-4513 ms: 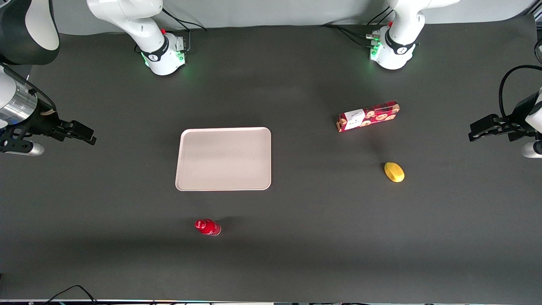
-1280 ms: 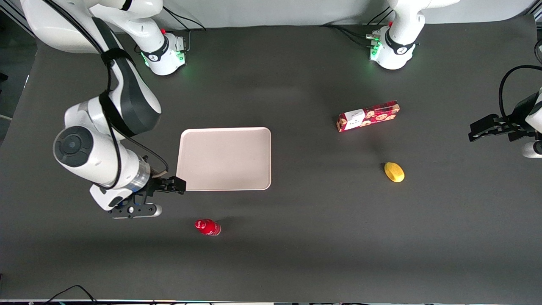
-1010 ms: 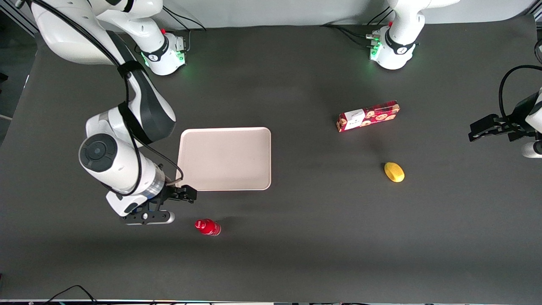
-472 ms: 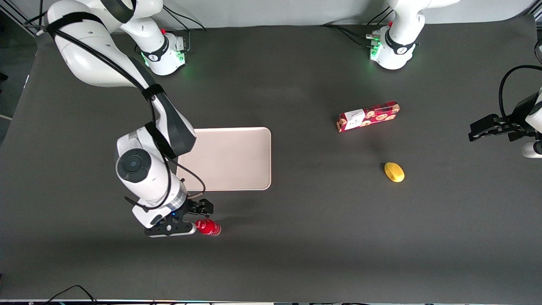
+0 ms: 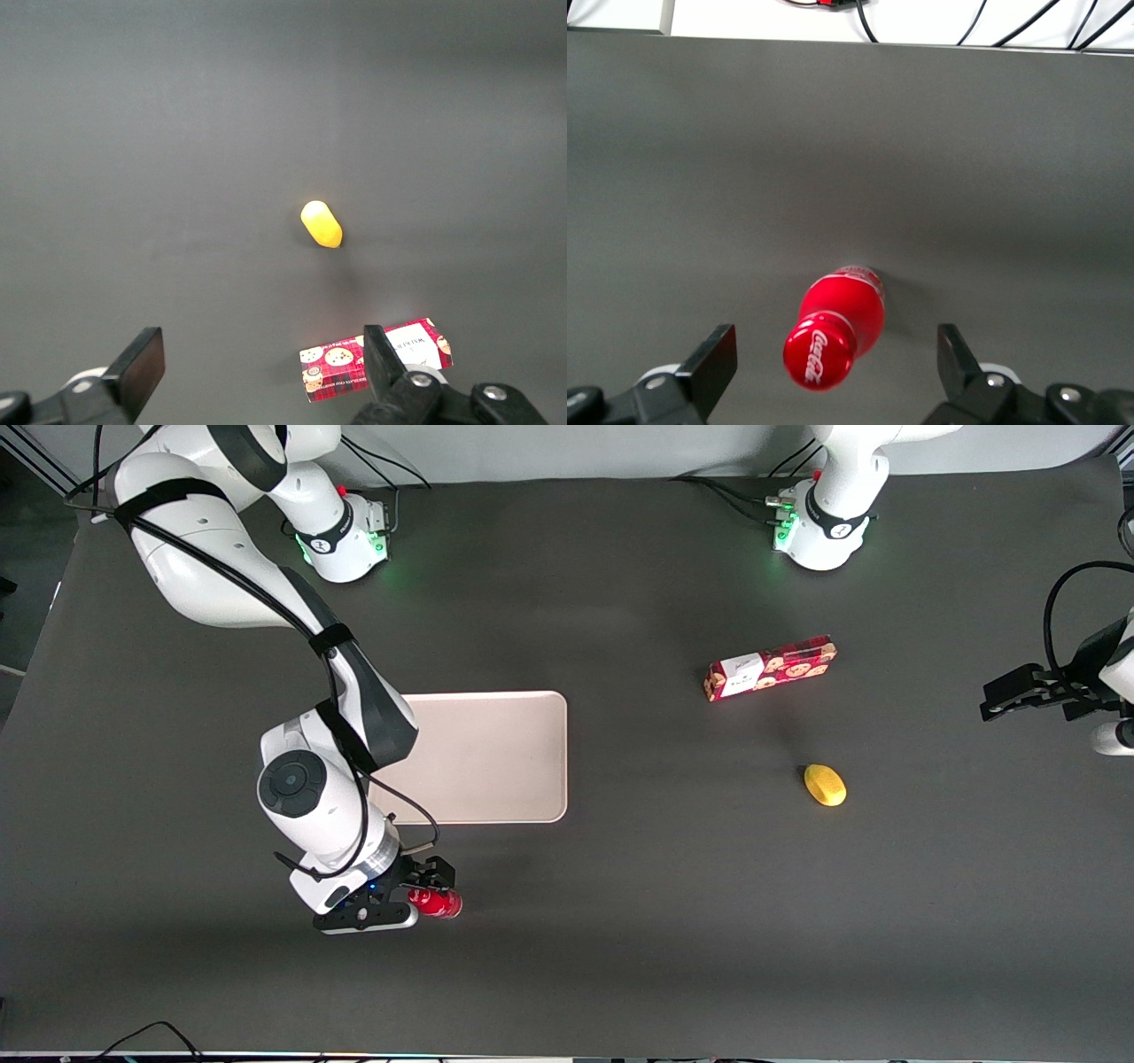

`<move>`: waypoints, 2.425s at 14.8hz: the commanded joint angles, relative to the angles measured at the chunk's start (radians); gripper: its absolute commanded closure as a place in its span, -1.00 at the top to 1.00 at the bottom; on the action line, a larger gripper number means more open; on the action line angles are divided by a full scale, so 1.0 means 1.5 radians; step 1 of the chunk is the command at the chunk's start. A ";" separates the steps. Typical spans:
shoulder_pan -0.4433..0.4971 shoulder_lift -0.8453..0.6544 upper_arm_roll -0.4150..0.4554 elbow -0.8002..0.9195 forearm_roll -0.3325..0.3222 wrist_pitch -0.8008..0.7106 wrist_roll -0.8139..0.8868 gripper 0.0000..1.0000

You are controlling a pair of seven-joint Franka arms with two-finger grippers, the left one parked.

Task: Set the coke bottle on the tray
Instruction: 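Close the right gripper around the bottle's body, then lift the bottle and carry it with the right gripper over the tray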

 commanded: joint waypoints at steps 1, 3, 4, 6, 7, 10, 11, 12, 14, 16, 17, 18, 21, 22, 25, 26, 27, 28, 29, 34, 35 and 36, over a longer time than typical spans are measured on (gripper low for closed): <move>-0.001 0.026 0.005 0.022 -0.018 0.014 -0.006 1.00; 0.001 0.035 0.001 0.023 -0.022 0.011 -0.008 0.99; 0.002 0.040 0.001 0.022 -0.040 0.010 -0.008 0.99; 0.003 0.043 0.002 0.022 -0.056 0.009 -0.007 0.99; 0.003 0.043 0.002 0.022 -0.056 0.009 -0.007 0.98; 0.003 0.044 0.003 0.022 -0.054 0.009 -0.002 0.73; 0.003 0.044 0.004 0.022 -0.053 0.008 0.001 0.52; 0.003 0.043 0.004 0.022 -0.053 0.009 0.003 0.27; 0.003 0.043 0.005 0.024 -0.053 0.008 0.003 -0.33; 0.003 0.043 0.005 0.024 -0.053 0.008 0.003 -0.87; 0.002 0.043 0.005 0.024 -0.053 0.008 0.005 -1.00; 0.000 0.044 0.005 0.024 -0.052 0.007 0.005 -1.00; 0.000 0.044 0.006 0.025 -0.051 0.007 0.005 -1.00; -0.001 0.043 0.007 0.027 -0.049 0.001 0.005 -1.00; -0.001 0.038 0.008 0.067 -0.037 -0.080 0.004 -1.00; -0.001 0.029 0.008 0.070 -0.037 -0.109 0.004 -1.00; -0.002 0.016 0.008 0.071 -0.037 -0.135 0.004 -1.00; -0.002 0.002 0.008 0.071 -0.037 -0.164 0.004 -1.00; -0.003 -0.014 0.008 0.070 -0.036 -0.196 0.003 -1.00; -0.023 -0.118 0.012 0.071 0.001 -0.343 -0.007 -1.00; -0.024 -0.134 0.012 0.070 0.003 -0.366 -0.007 -1.00; -0.026 -0.149 0.013 0.072 0.007 -0.389 -0.008 -1.00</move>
